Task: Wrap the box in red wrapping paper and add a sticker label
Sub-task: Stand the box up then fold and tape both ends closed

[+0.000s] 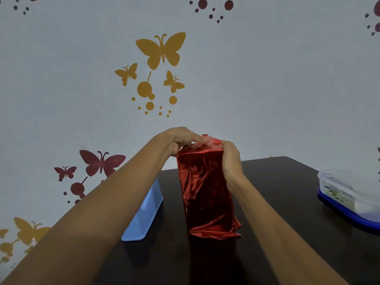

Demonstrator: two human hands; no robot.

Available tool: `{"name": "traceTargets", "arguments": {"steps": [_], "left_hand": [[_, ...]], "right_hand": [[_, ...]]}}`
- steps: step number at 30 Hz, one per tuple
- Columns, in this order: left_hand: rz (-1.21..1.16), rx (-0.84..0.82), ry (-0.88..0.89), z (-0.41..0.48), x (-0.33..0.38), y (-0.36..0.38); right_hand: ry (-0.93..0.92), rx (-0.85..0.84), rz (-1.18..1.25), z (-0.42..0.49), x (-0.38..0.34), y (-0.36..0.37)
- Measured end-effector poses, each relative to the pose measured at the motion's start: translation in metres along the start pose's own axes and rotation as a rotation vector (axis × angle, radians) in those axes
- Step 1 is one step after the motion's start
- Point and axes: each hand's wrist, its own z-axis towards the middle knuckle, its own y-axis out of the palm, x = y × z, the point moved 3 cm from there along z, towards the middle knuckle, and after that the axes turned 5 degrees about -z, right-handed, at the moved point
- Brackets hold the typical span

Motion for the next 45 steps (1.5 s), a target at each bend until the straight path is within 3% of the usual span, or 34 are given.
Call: {"name": "traceTargets", "arguments": {"steps": [6, 15, 26, 30, 35, 38, 41, 43, 45], "left_hand": [[0.003, -0.062, 0.007, -0.003, -0.002, 0.005], [0.012, -0.027, 0.010, -0.007, -0.002, 0.008], [0.111, 0.041, 0.224, -0.004, -0.004, 0.008], [0.121, 0.024, 0.153, -0.005, 0.002, 0.012], [0.122, 0.116, -0.033, 0.002, 0.005, 0.019], [0.283, 0.188, 0.018, 0.006, 0.004, 0.025], [0.103, 0.084, 0.068, -0.004, 0.000, 0.015], [-0.102, -0.092, 0.119, -0.008, -0.014, -0.004], [-0.108, -0.232, 0.190, -0.019, -0.039, -0.015]], "right_hand": [[-0.046, -0.017, -0.007, 0.006, 0.003, -0.001], [-0.068, -0.038, -0.010, 0.010, 0.005, -0.001], [-0.036, -0.043, 0.046, 0.000, -0.002, -0.004], [-0.062, -0.034, 0.063, -0.007, -0.005, -0.008], [-0.013, -0.056, 0.062, -0.009, -0.009, -0.008], [-0.028, -0.069, 0.064, -0.007, -0.007, -0.009], [0.011, -0.068, 0.085, -0.004, -0.007, -0.012], [0.037, -0.091, 0.091, -0.004, -0.010, -0.017], [0.070, -0.175, 0.118, -0.006, -0.015, -0.022]]}}
